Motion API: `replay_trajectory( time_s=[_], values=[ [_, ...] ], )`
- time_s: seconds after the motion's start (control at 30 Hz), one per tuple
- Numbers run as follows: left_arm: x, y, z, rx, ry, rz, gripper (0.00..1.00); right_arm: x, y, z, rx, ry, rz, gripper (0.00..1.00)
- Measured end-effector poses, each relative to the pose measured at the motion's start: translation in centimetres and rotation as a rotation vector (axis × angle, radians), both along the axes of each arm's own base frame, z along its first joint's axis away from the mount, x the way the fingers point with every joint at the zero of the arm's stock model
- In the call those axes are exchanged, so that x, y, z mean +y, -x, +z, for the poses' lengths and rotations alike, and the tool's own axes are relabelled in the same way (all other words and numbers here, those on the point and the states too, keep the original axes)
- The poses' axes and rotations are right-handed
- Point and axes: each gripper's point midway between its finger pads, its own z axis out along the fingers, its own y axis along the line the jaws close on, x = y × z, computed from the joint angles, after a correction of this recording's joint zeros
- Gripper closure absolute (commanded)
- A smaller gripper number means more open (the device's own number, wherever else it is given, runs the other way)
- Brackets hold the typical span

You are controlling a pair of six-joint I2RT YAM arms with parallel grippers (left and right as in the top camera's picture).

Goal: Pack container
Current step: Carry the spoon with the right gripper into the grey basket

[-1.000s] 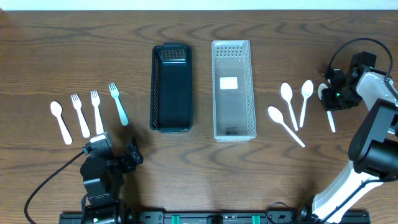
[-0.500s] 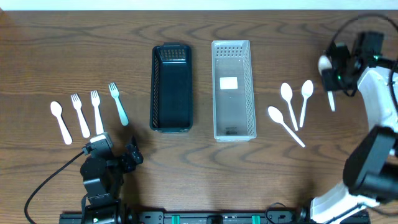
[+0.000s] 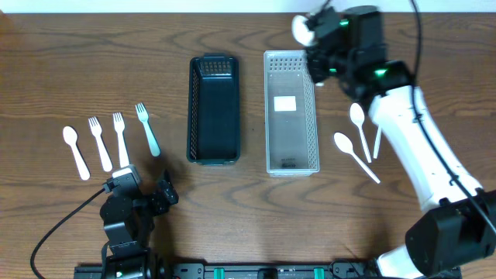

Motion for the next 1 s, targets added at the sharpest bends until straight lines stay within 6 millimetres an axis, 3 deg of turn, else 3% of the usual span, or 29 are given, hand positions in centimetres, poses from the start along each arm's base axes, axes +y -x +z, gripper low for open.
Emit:
replay_trajectory(
  time_s=[0.13,0.3,0.43,0.77,1.0],
  values=[
    [0.0,0.0,0.0,0.0,0.0,0.0,0.02,3.1,0.5,-1.0,0.039,-0.035,-0.085,0.99],
    [0.0,0.0,0.0,0.0,0.0,0.0,0.02,4.4,0.8,-5.4,0.141,-0.016,-0.233,0.99],
    [0.0,0.0,0.0,0.0,0.0,0.0,0.02,3.7,1.2,-8.4,0.232,-0.01,-0.337,0.99],
    [0.0,0.0,0.0,0.0,0.0,0.0,0.02,1.4,2.9,-11.1,0.352,0.043,-0.459,0.99],
    [0.0,0.0,0.0,0.0,0.0,0.0,0.02,1.6,3.9,-16.6,0.484,0.11,-0.453,0.99]
  ],
)
